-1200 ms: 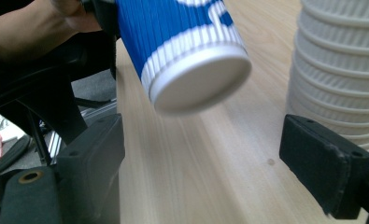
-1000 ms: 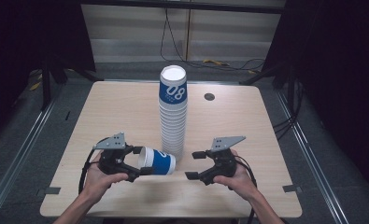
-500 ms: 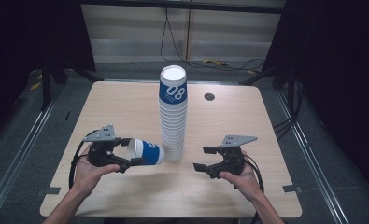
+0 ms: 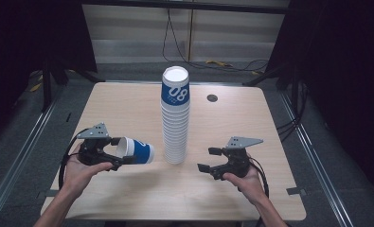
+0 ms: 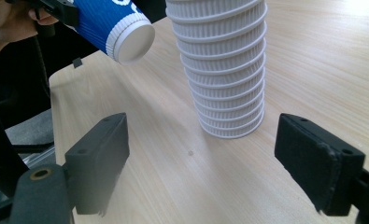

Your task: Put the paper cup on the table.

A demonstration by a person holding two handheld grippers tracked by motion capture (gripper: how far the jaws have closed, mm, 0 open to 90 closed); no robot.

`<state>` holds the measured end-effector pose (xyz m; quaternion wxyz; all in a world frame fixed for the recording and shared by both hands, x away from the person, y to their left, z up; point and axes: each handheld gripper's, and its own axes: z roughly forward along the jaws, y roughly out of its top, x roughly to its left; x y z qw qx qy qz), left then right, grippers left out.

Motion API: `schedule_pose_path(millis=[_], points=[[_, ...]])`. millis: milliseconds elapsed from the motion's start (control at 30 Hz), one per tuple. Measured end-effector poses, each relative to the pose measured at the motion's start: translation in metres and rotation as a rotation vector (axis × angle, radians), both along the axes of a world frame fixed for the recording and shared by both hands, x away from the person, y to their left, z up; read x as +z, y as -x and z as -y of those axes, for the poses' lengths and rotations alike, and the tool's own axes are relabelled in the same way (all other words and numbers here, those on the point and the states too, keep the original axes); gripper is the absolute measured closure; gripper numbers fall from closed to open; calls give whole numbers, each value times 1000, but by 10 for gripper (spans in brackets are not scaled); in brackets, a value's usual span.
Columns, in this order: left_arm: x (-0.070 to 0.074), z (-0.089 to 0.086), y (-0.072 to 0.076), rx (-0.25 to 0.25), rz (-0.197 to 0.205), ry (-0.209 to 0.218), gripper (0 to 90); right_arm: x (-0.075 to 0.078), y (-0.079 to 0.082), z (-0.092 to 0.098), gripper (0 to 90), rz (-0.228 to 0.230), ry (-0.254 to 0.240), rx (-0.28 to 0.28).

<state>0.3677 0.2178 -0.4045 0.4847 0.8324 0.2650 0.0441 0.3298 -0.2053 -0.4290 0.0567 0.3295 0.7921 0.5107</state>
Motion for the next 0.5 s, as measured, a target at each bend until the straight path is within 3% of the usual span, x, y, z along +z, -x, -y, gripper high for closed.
schedule_pose_path(millis=[200,333,500], points=[[3,-8,0,32,-7,-25,178,2,3,-1,180,3,9,-9],[5,-11,-3,62,10,-61,178,1,5,0,177,2,18,-17],[5,-12,-10,90,-21,-87,178,-2,8,4,169,-2,37,-34]])
